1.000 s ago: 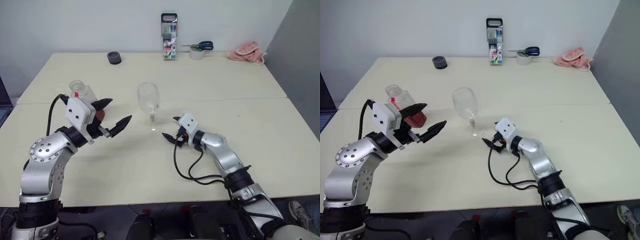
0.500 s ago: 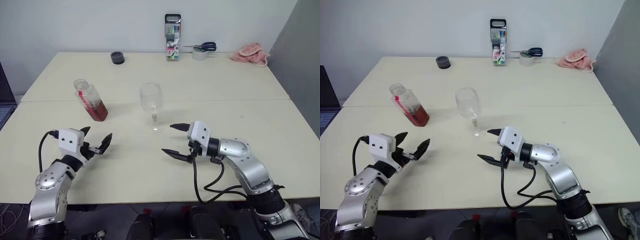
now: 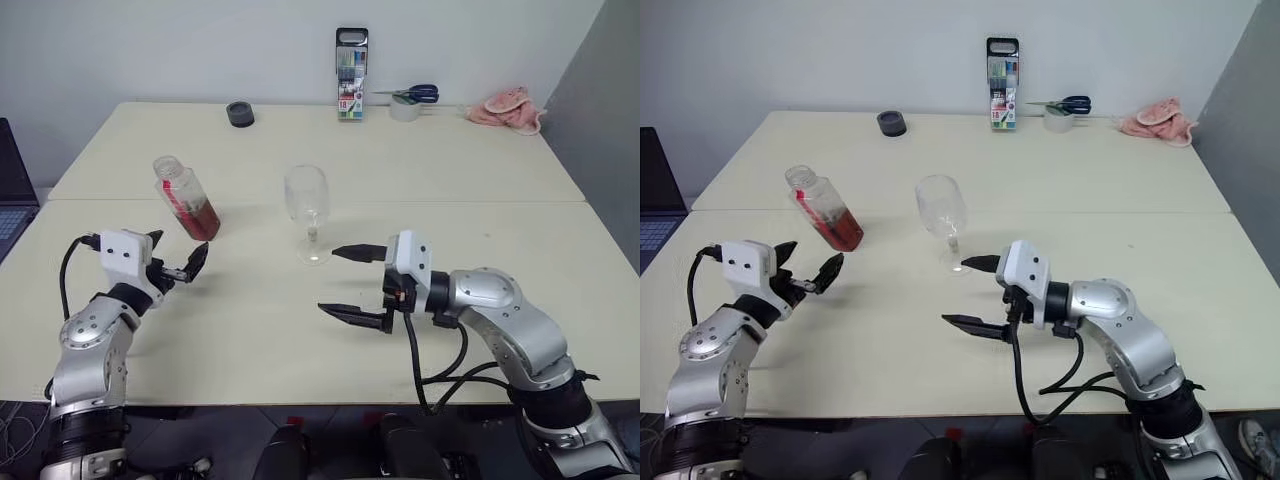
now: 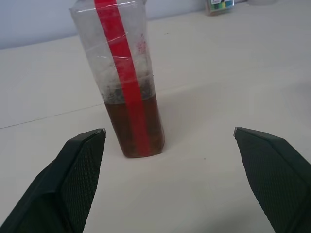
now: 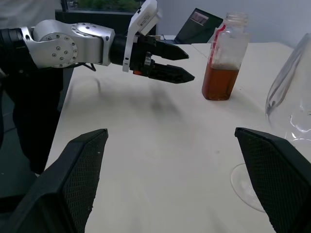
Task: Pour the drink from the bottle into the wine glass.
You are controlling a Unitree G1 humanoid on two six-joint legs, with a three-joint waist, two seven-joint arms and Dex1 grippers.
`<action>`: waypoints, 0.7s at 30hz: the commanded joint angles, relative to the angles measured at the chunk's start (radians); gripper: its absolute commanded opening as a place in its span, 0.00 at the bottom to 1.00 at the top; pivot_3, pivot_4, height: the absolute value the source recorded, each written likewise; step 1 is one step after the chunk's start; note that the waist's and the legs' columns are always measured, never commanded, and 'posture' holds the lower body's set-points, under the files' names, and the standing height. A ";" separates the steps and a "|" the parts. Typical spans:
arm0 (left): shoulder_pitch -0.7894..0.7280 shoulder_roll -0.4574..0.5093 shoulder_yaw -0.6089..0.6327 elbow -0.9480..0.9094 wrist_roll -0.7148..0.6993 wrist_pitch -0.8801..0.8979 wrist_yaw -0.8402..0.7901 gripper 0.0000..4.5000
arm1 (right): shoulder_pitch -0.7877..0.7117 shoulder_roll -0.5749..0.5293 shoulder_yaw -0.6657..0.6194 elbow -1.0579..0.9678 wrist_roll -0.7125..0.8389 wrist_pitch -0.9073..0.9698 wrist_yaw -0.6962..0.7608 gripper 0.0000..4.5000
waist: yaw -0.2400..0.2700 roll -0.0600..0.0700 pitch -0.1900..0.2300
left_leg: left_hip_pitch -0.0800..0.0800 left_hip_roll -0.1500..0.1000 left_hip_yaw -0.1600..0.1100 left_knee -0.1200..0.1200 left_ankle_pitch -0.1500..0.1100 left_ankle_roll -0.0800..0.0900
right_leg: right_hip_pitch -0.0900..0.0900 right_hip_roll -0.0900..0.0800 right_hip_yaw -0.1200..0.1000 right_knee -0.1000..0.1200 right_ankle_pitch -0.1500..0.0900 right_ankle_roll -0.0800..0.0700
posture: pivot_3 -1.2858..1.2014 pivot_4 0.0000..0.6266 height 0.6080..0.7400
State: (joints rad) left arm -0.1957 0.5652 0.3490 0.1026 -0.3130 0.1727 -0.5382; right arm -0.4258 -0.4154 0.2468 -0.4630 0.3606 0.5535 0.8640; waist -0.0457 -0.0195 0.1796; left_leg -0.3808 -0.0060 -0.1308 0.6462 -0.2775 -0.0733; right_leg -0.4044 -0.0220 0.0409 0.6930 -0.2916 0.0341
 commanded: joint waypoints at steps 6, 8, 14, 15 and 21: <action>-0.105 0.028 0.007 0.052 0.003 0.023 0.018 1.00 | -0.038 0.001 -0.020 -0.053 0.042 0.015 -0.040 0.99 | 0.000 0.000 0.000 | 0.000 0.000 0.000 0.000 0.000 0.000 | 0.000 0.000 0.000 0.000 0.000 0.000 | 0.52 0.24 1.00; -0.124 0.027 0.013 0.072 0.004 0.037 0.038 1.00 | -0.044 0.004 -0.028 -0.054 0.060 0.027 -0.045 0.99 | 0.000 0.000 0.000 | 0.000 0.000 0.000 0.000 0.000 0.000 | 0.000 0.000 0.000 0.000 0.000 0.000 | 0.52 0.24 1.00; -0.176 0.040 0.005 0.139 0.006 0.051 0.042 1.00 | -0.067 0.000 -0.037 -0.047 0.076 0.036 -0.056 0.99 | 0.000 0.000 0.000 | 0.000 0.000 0.000 0.000 0.000 0.000 | 0.000 0.000 0.000 0.000 0.000 0.000 | 0.52 0.24 1.00; -0.186 0.043 0.003 0.151 0.008 0.051 0.041 1.00 | -0.070 0.000 -0.038 -0.048 0.078 0.038 -0.058 0.99 | 0.000 0.000 0.000 | 0.000 0.000 0.000 0.000 0.000 0.000 | 0.000 0.000 0.000 0.000 0.000 0.000 | 0.52 0.24 1.00; -0.246 0.064 -0.002 0.245 0.019 0.025 0.030 1.00 | -0.081 -0.001 -0.036 -0.052 0.083 0.043 -0.066 0.99 | -0.001 0.000 0.000 | -0.001 0.000 0.000 0.000 0.000 0.000 | 0.000 0.000 0.000 0.000 0.000 0.000 | 0.52 0.24 1.00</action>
State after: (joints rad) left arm -0.4214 0.6076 0.3390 0.3434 -0.3005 0.2237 -0.5008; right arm -0.4896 -0.4150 0.2274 -0.4738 0.4240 0.5996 0.8033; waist -0.0465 -0.0196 0.1795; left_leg -0.3813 -0.0064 -0.1310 0.6464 -0.2773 -0.0736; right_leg -0.4046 -0.0220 0.0407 0.6932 -0.2915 0.0341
